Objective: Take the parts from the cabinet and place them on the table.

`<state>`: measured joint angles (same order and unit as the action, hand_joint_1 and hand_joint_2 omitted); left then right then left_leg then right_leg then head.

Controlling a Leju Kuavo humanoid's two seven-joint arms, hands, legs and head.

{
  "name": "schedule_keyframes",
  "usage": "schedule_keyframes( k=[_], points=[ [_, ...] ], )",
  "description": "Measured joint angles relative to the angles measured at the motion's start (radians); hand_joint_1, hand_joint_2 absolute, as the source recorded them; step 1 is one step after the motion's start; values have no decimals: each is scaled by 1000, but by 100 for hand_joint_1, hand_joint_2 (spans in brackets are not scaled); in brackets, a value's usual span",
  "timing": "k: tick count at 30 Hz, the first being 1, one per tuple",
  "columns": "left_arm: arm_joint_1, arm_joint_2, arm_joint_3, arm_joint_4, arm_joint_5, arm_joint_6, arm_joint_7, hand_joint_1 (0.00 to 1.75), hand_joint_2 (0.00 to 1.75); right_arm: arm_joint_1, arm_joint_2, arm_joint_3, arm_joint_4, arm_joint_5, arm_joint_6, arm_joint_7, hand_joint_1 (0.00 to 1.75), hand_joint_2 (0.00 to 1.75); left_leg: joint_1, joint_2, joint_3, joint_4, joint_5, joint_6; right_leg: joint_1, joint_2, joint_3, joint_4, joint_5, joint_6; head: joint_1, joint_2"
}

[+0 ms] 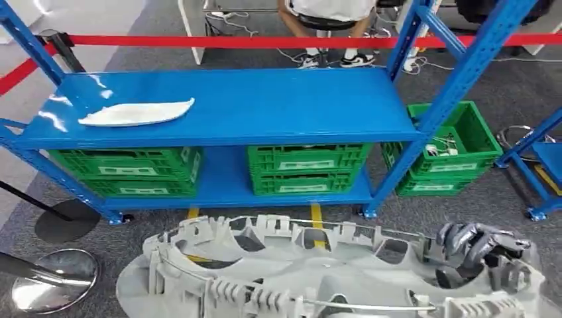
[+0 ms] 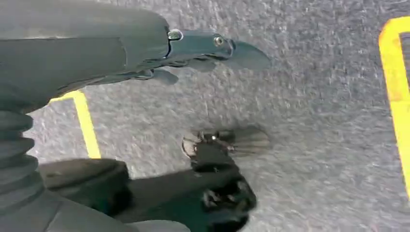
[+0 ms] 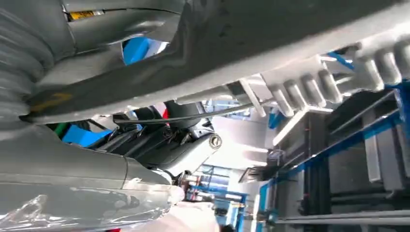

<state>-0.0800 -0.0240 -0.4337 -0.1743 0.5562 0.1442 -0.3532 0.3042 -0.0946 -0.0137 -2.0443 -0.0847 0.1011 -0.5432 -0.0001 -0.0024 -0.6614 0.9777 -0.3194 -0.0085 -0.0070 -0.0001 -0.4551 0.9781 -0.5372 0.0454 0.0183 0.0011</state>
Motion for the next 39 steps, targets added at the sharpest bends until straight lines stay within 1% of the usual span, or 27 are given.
schedule_keyframes(
  k=[2, 3, 4, 5, 6, 8, 10, 11, 12, 15, 16, 17, 19, 20, 21, 23, 24, 25, 26, 27, 29, 31, 33, 35, 36, 37, 39],
  points=[
    [-6, -2, 8, 0, 6, -2, 2, 0, 175, -1, 0, 0, -1, -4, 0, 1, 175, 175, 4, 0, -2, -4, 12, -8, 5, 1, -8, 6, 4, -7, 8, 0],
    [-9, -3, 24, 0, 1, -8, 5, 0, 175, -4, 0, 0, -1, -5, -4, 8, 175, 175, 7, 0, -10, 11, -36, -26, -2, -4, -32, 1, 37, -30, 5, 0],
    [-17, -10, 24, 0, -29, -18, 10, 0, 175, -1, 1, -1, -1, -6, -7, 12, 175, 175, 8, 0, -40, 164, -207, -35, -3, -3, -69, 2, 72, -40, -4, 0],
    [-21, -12, 24, 0, -35, -19, 11, 0, 175, 0, 2, -1, -1, -5, -8, 14, 175, 175, 8, 0, -50, 226, -241, -38, -3, -4, -77, 3, 83, -40, -4, 0],
    [-27, -16, 23, 0, -46, -22, 17, 0, 175, 6, 3, -1, -1, -3, -9, 16, 175, 175, 8, 0, -55, 302, -251, -40, -3, -5, -100, 6, 103, -38, -5, 0],
    [-29, -20, 22, 0, -59, -24, 22, 0, 175, 14, 6, -1, -1, 0, -11, 17, 175, 175, 9, 0, -15, 306, -181, -40, -4, -5, -141, 10, 130, -31, -4, 0],
    [-31, -23, 21, 0, -68, -24, 26, 0, 175, 16, 7, -2, -1, 5, -14, 18, 175, 175, 11, 0, 98, 160, -137, -40, -6, -5, -170, 18, 150, -24, -5, 0],
    [-35, -25, 19, 0, -73, -21, 32, 0, 175, 19, 8, -4, -2, 9, -16, 19, 175, 175, 12, 0, 173, 62, -166, -40, -3, -5, -182, 22, 159, -19, -5, 0],
    [-38, -26, 17, 0, -73, -18, 34, 0, 175, 22, 8, -6, -5, 13, -17, 20, 175, 175, 8, -4, 216, -19, -195, -29, -1, -5, -190, 29, 167, -13, -4, 0],
    [-36, -26, 16, 0, -72, -16, 39, 0, 175, 35, 9, -14, -5, 25, -20, 24, 175, 175, 0, -4, 190, -10, -184, 1, -6, -6, -194, 18, 199, 5, -3, 0],
    [-34, -27, 16, 0, -73, -17, 39, 0, 175, 40, 9, -16, -5, 27, -20, 24, 175, 175, 4, 1, 179, -15, -174, 16, -10, -4, -204, 20, 194, 11, -7, 0],
    [-35, -27, 16, 0, -73, -18, 39, 0, 175, 45, 9, -19, -6, 30, -21, 24, 175, 175, 4, 2, 168, -15, -167, 23, -11, -4, -220, 43, 151, 14, -3, 0],
    [-35, -27, 16, 0, -76, -19, 36, 0, 175, 48, 9, -23, -7, 43, -21, 24, 175, 175, 3, 2, 144, -15, -145, 31, -10, -3, -258, 175, 29, 20, -2, 0],
    [-34, -27, 16, 0, -76, -17, 36, 0, 175, 49, 9, -24, -7, 53, -22, 24, 175, 175, 2, 1, 130, -14, -134, 31, -10, -3, -278, 258, -11, 21, -2, 0],
    [-33, -27, 16, 0, -77, -14, 36, 0, 175, 50, 9, -23, -7, 64, -23, 24, 175, 175, 1, -2, 117, -13, -123, 30, -10, -3, -290, 319, -21, 21, -2, 0],
    [-29, -27, 16, 0, -78, 0, 39, 0, 175, 52, 9, -24, -7, 86, -29, 24, 175, 175, 1, -9, 89, -12, -101, 25, -10, -2, -262, 334, 36, 17, -3, 0],
    [-28, -29, 16, 0, -80, 17, 42, 0, 175, 54, 9, -23, -7, 94, -32, 25, 175, 175, 1, -14, 76, -12, -90, 21, -10, 1, -210, 278, 75, 13, -2, 0],
    [-28, -30, 15, 0, -90, 43, 43, 0, 175, 57, 9, -23, -7, 101, -41, 25, 175, 175, 1, -22, 66, -12, -80, 17, -10, 13, -141, 188, 92, 8, -2, 0],
    [-30, -33, 13, 0, -100, 76, 43, 0, 175, 60, 9, -24, -11, 105, -48, 24, 175, 175, 2, -29, 61, -9, -71, 13, -12, 48, -71, 85, 60, 3, -2, 0],
    [-33, -34, 8, 0, -110, 106, 43, 0, 175, 66, 9, -24, -16, 107, -54, 22, 175, 175, -4, -37, 54, -7, -64, 7, -14, 67, -15, 15, 31, 1, -3, 0],
    [-33, -35, -6, 0, -134, 159, 41, 0, 175, 76, 12, -26, -23, 111, -66, 19, 175, 175, -1, -51, 49, -8, -51, -5, -10, 50, -30, 7, 20, 1, -5, 0],
    [-28, -37, -12, 0, -144, 186, 40, 0, 175, 83, 14, -27, -29, 113, -74, 18, 175, 175, 4, -63, 44, -10, -42, -19, -11, 30, -33, 4, 31, -20, -4, 0],
    [-26, -43, -22, 0, -149, 217, 37, 0, 175, 93, 19, -31, -43, 114, -79, 16, 175, 175, 5, -24, 20, 54, -120, -26, -11, 11, -41, 3, 41, -35, -12, 0],
    [-26, -48, -28, 0, -152, 233, 36, 0, 175, 103, 20, -36, -52, 114, -82, 15, 175, 175, 7, -11, -40, 221, -221, -36, -10, -11, -43, 4, 50, -38, -13, 0],
    [-25, -50, -29, 0, -153, 236, 36, 0, 175, 106, 21, -38, -54, 116, -82, 15, 175, 175, 8, -10, -62, 290, -246, -39, -9, -22, -49, 6, 55, -37, -13, 0],
    [-24, -50, -31, 0, -153, 238, 36, 0, 175, 110, 23, -40, -55, 116, -82, 15, 175, 175, 8, -9, -62, 310, -242, -40, -8, -31, -54, 6, 58, -35, -13, 0],
    [-23, -51, -34, 0, -155, 238, 36, 0, 175, 114, 23, -42, -57, 116, -82, 15, 175, 175, 8, -4, -3, 227, -180, -38, -8, -53, -56, 6, 60, -32, -13, 0]
  ],
)
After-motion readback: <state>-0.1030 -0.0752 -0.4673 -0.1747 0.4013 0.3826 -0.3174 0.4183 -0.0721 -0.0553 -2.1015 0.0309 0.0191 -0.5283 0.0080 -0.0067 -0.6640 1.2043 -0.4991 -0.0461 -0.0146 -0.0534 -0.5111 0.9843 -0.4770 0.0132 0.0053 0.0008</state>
